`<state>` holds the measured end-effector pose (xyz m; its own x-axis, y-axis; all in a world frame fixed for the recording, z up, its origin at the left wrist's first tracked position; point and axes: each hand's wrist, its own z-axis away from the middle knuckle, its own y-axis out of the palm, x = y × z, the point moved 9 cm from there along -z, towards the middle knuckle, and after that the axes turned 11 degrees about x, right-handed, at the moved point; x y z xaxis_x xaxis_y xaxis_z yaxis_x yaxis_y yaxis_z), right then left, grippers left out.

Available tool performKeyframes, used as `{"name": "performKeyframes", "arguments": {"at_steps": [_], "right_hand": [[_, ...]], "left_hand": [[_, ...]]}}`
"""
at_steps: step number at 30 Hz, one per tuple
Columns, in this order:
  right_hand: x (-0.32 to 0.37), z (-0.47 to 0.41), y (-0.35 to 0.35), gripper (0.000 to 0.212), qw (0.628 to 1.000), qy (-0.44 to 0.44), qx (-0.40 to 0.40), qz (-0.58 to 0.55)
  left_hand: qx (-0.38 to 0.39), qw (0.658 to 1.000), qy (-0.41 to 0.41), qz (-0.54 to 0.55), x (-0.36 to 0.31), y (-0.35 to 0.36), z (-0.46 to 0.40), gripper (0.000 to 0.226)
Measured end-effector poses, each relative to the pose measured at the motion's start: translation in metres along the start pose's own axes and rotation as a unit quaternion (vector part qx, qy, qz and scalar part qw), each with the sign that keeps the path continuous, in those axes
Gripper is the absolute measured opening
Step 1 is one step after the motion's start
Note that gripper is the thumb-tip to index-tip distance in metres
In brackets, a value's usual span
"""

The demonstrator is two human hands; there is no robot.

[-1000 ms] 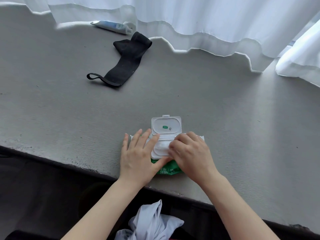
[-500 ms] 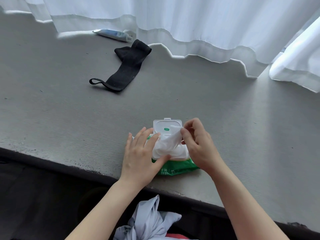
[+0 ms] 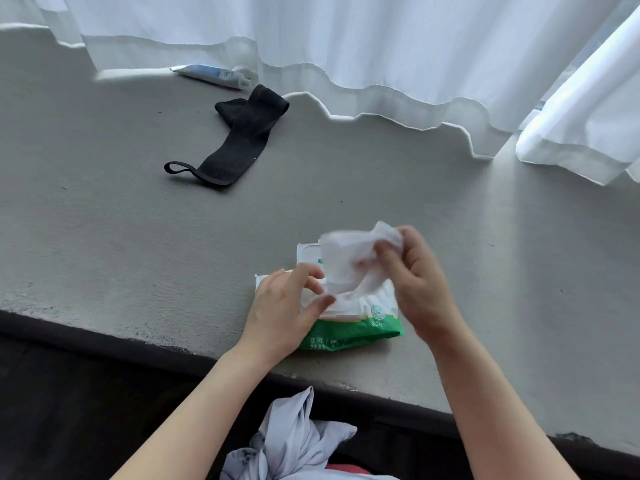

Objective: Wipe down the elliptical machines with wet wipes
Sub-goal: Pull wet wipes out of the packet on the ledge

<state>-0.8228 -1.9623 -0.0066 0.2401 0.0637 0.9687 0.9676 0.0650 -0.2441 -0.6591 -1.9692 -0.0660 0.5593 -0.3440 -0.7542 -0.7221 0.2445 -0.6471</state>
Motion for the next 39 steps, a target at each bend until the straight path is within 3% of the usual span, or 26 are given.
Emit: {"name": "performKeyframes", "arguments": {"at_steps": [2,4,8,12,16,24,29,33,37,39], "right_hand": [[0.015,0.0,-0.02,0.003,0.997,-0.029,-0.064,0.015],[0.024,0.0,-0.028,0.005,0.99,-0.039,-0.071,0.115],[0.027,0.007,-0.015,0.035,0.94,-0.076,-0.056,0.327],[0.002,0.008,0.018,0.037,0.912,-0.064,0.027,0.404],[-0.037,0.011,0.047,0.028,0.873,0.022,0.121,0.472],[-0.045,0.014,0.038,0.021,0.89,0.03,0.071,0.45],[-0.041,0.023,0.043,0.013,0.894,0.018,0.069,0.443],[-0.042,0.023,0.042,0.026,0.898,0.051,0.083,0.429],[-0.041,0.025,0.045,0.039,0.903,0.069,0.098,0.413],[-0.041,0.025,0.045,0.045,0.902,0.081,0.1,0.412]], "left_hand": [[0.012,0.999,0.02,-0.03,-0.001,0.005,0.002,0.033],[0.016,0.998,0.034,-0.057,-0.002,0.008,0.004,0.035],[0.015,0.997,0.025,-0.072,-0.001,0.009,0.001,0.032],[0.014,0.993,0.025,-0.117,0.002,0.008,-0.002,0.017],[0.024,0.993,-0.015,-0.118,0.007,0.011,-0.011,0.006],[0.064,0.986,-0.104,-0.116,0.014,0.017,-0.017,0.011],[0.02,0.992,-0.06,-0.112,0.008,0.021,-0.008,0.014],[-0.03,0.998,-0.053,0.015,0.009,0.009,0.003,0.019],[-0.056,0.97,-0.064,0.228,0.015,-0.01,0.004,0.018],[-0.028,0.973,-0.046,0.224,0.014,-0.013,0.001,0.015]]}}
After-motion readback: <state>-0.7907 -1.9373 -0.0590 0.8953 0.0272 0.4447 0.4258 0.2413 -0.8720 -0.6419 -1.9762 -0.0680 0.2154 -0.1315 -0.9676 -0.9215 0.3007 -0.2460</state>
